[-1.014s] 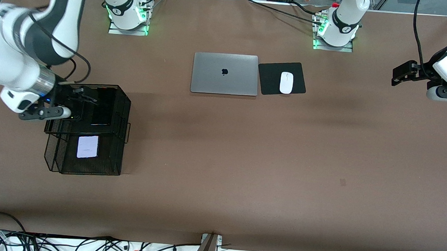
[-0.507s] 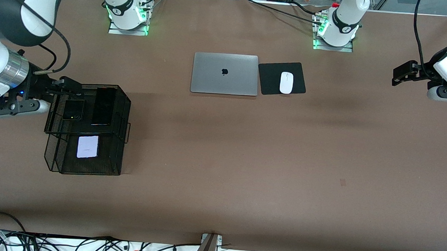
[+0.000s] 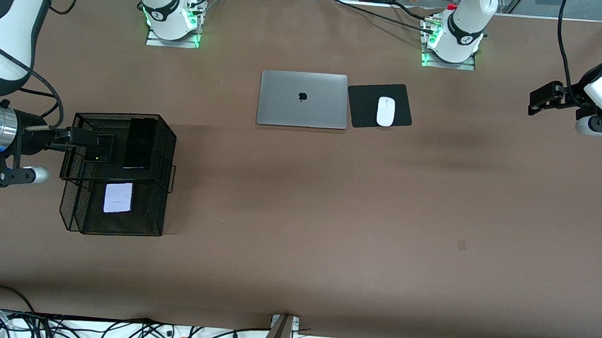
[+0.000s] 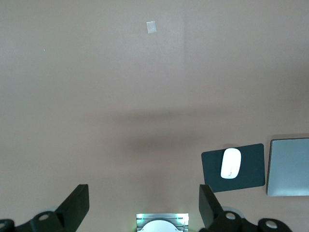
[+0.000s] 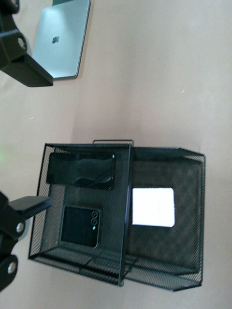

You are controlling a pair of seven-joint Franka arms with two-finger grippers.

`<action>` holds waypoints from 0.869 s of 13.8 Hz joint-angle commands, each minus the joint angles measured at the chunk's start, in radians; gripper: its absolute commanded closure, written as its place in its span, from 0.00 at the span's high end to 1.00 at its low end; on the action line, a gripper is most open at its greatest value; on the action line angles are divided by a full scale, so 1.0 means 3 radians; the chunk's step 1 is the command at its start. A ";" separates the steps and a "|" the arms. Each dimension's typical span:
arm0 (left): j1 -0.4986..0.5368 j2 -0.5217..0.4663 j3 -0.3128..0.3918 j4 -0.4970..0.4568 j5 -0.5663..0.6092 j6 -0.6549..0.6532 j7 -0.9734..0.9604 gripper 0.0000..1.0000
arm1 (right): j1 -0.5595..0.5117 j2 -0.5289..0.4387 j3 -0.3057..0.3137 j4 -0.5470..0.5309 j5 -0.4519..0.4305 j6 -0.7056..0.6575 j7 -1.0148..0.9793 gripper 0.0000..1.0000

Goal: Place phones with both arms

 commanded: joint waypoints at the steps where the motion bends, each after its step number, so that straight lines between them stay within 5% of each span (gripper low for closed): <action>1: 0.0019 -0.0060 -0.0004 -0.0028 -0.0079 -0.0035 0.0035 1.00 | -0.0706 -0.0190 0.1272 0.0154 -0.0749 -0.0103 0.0375 1.00; 3: 0.0019 -0.0065 -0.0004 -0.0028 -0.0079 -0.0035 0.0035 1.00 | -0.1218 -0.0364 0.2255 0.0006 -0.1338 -0.0047 0.0677 1.00; 4: 0.0019 -0.0065 -0.0004 -0.0028 -0.0079 -0.0035 0.0035 1.00 | -0.1327 -0.0466 0.2416 -0.0152 -0.1406 0.0034 0.0703 0.99; 9: 0.0019 -0.0060 -0.0004 -0.0028 -0.0079 -0.0035 0.0035 1.00 | -0.1404 -0.1763 0.2417 -0.2384 -0.1402 0.1673 0.0699 1.00; 12: 0.0019 -0.0065 0.0001 -0.0028 -0.0079 -0.0045 0.0035 1.00 | -0.1420 -0.1940 0.2417 -0.2710 -0.1397 0.2014 0.0704 1.00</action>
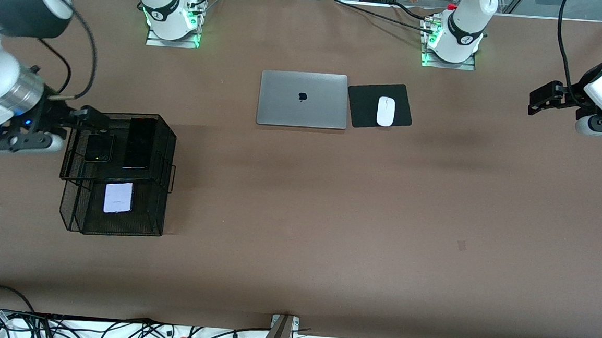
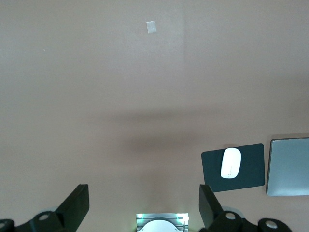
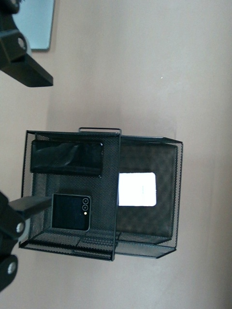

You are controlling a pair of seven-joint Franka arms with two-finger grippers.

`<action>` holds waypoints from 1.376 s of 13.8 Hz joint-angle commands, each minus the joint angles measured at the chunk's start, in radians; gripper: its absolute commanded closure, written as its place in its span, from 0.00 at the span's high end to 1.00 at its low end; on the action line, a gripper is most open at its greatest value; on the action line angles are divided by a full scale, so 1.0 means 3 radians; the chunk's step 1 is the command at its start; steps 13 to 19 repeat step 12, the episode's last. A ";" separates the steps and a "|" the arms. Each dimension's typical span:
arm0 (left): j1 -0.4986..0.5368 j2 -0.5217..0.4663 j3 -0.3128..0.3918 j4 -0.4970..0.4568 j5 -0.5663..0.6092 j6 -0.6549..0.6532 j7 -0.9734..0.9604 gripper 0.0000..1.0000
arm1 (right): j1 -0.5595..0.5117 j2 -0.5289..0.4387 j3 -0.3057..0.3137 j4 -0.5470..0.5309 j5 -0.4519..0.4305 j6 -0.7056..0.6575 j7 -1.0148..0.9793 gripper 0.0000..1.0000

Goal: Place phones with both arms

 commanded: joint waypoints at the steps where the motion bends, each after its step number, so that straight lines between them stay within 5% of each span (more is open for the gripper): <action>1: 0.0019 -0.0063 -0.0004 -0.0028 -0.0079 -0.0042 0.0035 1.00 | -0.0094 -0.0313 0.0071 -0.0415 -0.0043 0.0231 0.0052 1.00; 19: 0.0019 -0.0063 0.0001 -0.0028 -0.0079 -0.0047 0.0035 1.00 | -0.0094 -0.0124 0.0056 -0.0189 -0.0048 0.0128 0.0451 1.00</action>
